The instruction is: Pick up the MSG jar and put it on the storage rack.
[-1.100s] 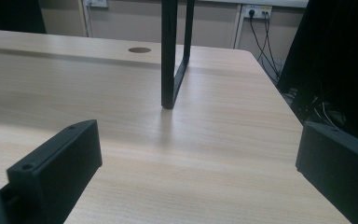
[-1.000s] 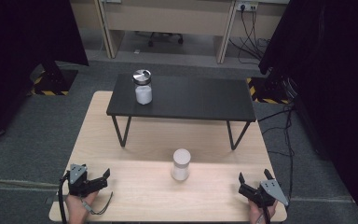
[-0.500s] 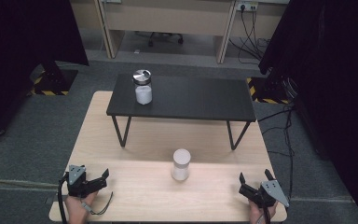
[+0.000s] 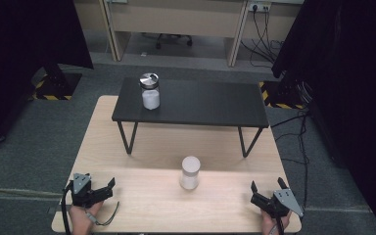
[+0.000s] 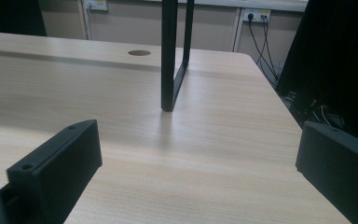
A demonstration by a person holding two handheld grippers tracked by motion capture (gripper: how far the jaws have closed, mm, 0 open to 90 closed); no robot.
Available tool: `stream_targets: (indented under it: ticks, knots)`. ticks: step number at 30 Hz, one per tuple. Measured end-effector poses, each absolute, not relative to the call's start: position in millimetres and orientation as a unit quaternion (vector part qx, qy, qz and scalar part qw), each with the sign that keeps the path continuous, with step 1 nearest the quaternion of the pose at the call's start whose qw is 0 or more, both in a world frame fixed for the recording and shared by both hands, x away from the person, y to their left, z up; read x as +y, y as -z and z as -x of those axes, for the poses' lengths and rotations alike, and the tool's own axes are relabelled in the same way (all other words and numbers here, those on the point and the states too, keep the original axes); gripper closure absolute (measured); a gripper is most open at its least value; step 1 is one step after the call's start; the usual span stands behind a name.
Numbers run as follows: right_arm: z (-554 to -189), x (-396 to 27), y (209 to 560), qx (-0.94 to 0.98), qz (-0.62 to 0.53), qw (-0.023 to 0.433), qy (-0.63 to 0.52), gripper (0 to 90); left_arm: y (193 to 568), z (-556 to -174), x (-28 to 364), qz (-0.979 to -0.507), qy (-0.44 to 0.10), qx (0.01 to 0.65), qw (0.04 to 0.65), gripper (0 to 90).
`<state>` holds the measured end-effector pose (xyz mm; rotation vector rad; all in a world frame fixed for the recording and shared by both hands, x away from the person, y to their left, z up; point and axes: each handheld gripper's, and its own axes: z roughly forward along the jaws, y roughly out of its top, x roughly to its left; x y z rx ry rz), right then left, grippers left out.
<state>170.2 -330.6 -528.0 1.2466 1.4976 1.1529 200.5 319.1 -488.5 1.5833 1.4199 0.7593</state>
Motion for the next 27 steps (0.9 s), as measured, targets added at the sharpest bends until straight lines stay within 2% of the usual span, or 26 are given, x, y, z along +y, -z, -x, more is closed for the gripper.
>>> stream_targets:
  ticks: [18, 27]
  knots:
    - [-174.4, -334.4, 519.9, 0.628, -0.476, 0.395, -0.472, 0.3, 486.1, -203.1, 314.5, -0.645, -0.307, 0.565, 0.413, 0.0]
    - [-168.8, -328.7, 525.3, 0.62, -0.442, 0.364, -0.537, 0.3, 485.0, -204.1, 313.8, -0.641, -0.306, 0.573, 0.408, 0.0]
